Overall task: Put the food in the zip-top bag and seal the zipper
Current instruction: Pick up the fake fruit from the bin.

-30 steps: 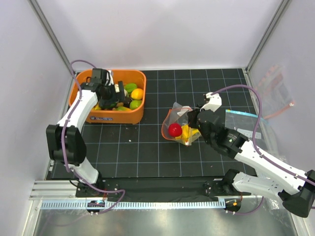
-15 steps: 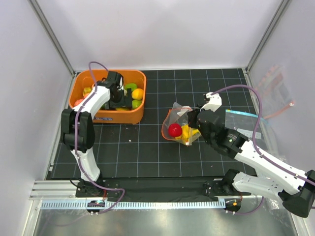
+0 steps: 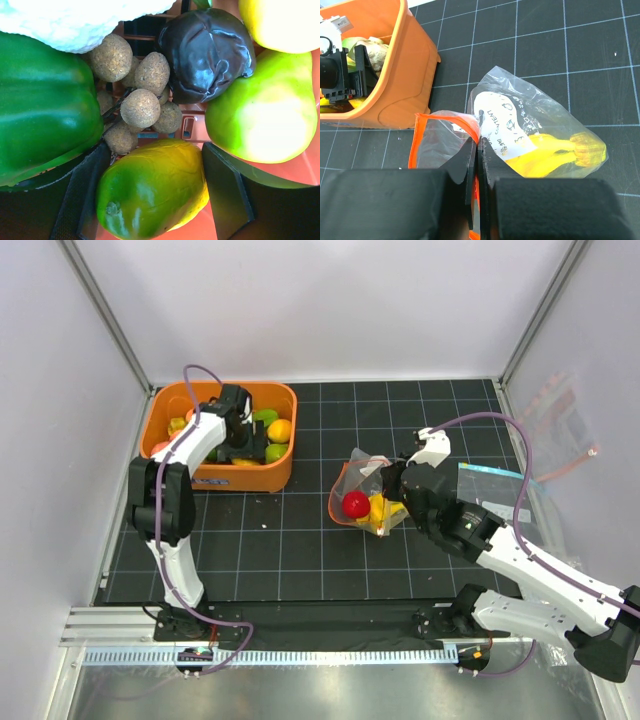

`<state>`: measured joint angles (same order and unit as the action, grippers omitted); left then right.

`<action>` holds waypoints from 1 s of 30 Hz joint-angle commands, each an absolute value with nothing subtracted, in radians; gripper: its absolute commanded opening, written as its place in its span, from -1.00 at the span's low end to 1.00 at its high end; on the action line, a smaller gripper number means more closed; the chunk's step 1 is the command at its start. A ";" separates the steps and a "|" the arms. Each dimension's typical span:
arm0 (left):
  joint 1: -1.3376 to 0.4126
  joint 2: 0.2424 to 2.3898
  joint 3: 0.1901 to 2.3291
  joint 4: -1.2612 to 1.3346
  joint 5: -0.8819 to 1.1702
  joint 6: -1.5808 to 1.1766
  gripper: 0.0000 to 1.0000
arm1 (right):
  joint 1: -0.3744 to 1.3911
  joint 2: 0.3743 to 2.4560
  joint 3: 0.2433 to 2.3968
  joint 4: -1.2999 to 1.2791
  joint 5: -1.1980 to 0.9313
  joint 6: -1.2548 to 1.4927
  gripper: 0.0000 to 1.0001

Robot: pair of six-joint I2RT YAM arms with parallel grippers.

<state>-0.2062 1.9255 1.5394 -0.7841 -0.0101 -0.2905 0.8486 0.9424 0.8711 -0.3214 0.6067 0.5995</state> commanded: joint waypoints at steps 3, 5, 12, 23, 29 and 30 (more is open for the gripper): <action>-0.201 1.883 1.545 -0.830 0.020 -0.252 -0.49 | 0.847 0.923 0.873 -0.273 0.615 0.601 -0.98; -0.199 1.844 1.536 -0.815 0.035 -0.258 -0.55 | 0.845 0.922 0.873 -0.273 0.617 0.603 -0.98; -0.192 1.688 1.496 -0.781 0.095 -0.270 -0.75 | 0.845 0.922 0.873 -0.273 0.617 0.601 -0.98; -0.169 1.586 1.460 -0.744 0.132 -0.285 -0.82 | 0.847 0.925 0.873 -0.273 0.617 0.601 -0.98; -0.147 1.559 1.463 -0.739 0.149 -0.296 -0.82 | 0.845 0.923 0.873 -0.275 0.617 0.601 -0.98; -0.143 1.542 1.466 -0.738 0.164 -0.299 -0.82 | 0.847 0.925 0.873 -0.273 0.618 0.601 -0.98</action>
<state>-0.1616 1.5955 1.4620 -0.7666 0.1196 -0.2863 0.8486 0.9424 0.8711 -0.3214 0.6067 0.5995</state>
